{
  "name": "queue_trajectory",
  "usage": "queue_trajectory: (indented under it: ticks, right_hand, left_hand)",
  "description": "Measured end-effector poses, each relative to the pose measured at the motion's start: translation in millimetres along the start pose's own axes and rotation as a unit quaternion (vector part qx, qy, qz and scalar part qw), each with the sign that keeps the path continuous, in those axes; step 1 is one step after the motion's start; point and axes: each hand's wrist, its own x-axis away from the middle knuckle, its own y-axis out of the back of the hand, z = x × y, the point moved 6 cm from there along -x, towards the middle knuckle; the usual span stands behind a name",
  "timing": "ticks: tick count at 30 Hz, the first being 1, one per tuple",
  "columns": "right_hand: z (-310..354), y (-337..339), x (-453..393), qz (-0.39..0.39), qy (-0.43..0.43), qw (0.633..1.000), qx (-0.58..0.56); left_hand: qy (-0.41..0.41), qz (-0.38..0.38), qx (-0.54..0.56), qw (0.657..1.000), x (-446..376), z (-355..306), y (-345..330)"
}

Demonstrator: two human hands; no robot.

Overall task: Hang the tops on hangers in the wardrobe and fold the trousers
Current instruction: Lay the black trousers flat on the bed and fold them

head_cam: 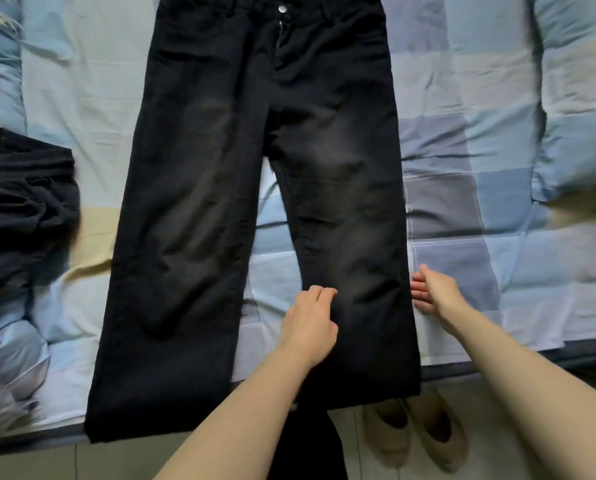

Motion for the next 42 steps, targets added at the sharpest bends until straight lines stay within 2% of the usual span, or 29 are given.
queue_trajectory:
  ticks: [3, 7, 9, 12, 14, 16, 19, 22, 24, 27, 29, 31, 34, 38, 40, 42]
  right_hand:
    - [31.1, -12.1, 0.1, 0.068, 0.002, 0.998, -0.015]
    - [87.3, -15.7, -20.7, 0.085, 0.072, 0.993, -0.045]
    - [117.4, -19.7, -27.3, 0.09, 0.098, 0.991, -0.026]
    - [148.2, -24.2, -40.1, 0.085, 0.125, 0.988, 0.012]
    - [162.1, -29.3, -44.7, 0.087, 0.124, 0.988, 0.009]
    - [175.4, -33.3, -45.7, 0.086, 0.12, 0.989, -0.013]
    - [193.6, -45.3, -37.0, 0.107, 0.119, 0.987, -0.027]
    - [213.5, -60.7, -22.7, 0.133, 0.123, 0.983, -0.012]
    - [228.0, -71.1, -14.5, 0.124, 0.136, 0.983, 0.023]
    - [237.9, -83.8, -5.8, 0.067, 0.157, 0.977, 0.13]
    - [233.5, -100.2, -1.1, 0.069, 0.151, 0.972, 0.164]
    - [232.5, -114.4, -2.9, 0.09, 0.14, 0.98, 0.111]
    - [248.9, -142.1, 2.8, 0.09, 0.169, 0.982, -0.004]
    - [272.7, -173.5, 18.2, 0.111, 0.188, 0.975, -0.036]
    - [287.7, -182.2, 25.6, 0.08, 0.223, 0.972, -0.014]
    - [306.0, -189.4, 39.3, -0.014, 0.284, 0.958, 0.034]
  left_hand:
    - [-0.077, 0.023, -0.087, 0.993, -22.0, -44.6, -16.6]
    - [-0.167, 0.078, -0.226, 0.956, -48.2, -87.0, -53.0]
    - [-0.159, 0.094, -0.247, 0.951, -61.8, -102.3, -62.1]
    - [-0.087, 0.126, -0.272, 0.95, -81.1, -116.8, -72.9]
    - [-0.052, 0.119, -0.287, 0.949, -88.7, -120.3, -73.9]
    - [-0.056, 0.083, -0.256, 0.962, -87.9, -122.9, -71.2]
    - [-0.104, 0.018, -0.169, 0.98, -71.3, -114.2, -54.8]
    - [-0.1, 0.022, -0.069, 0.992, -53.2, -82.5, -31.4]
    - [-0.097, 0.029, -0.016, 0.995, -41.3, -62.0, -12.4]
    - [-0.094, 0.015, 0.032, 0.995, -23.6, -38.3, 19.5]
    - [-0.107, 0.011, 0.038, 0.993, -11.1, -23.1, 37.5]
    - [-0.126, 0.013, 0.04, 0.991, -0.6, -15.4, 48.4]
    - [-0.139, 0.019, 0.054, 0.989, 16.3, 2.7, 59.7]
    - [-0.129, 0.027, 0.102, 0.986, 37.8, 28.2, 70.6]
    - [-0.095, 0.027, 0.165, 0.981, 46.9, 44.9, 79.7]
    - [-0.038, 0.04, 0.257, 0.965, 54.4, 67.9, 92.8]
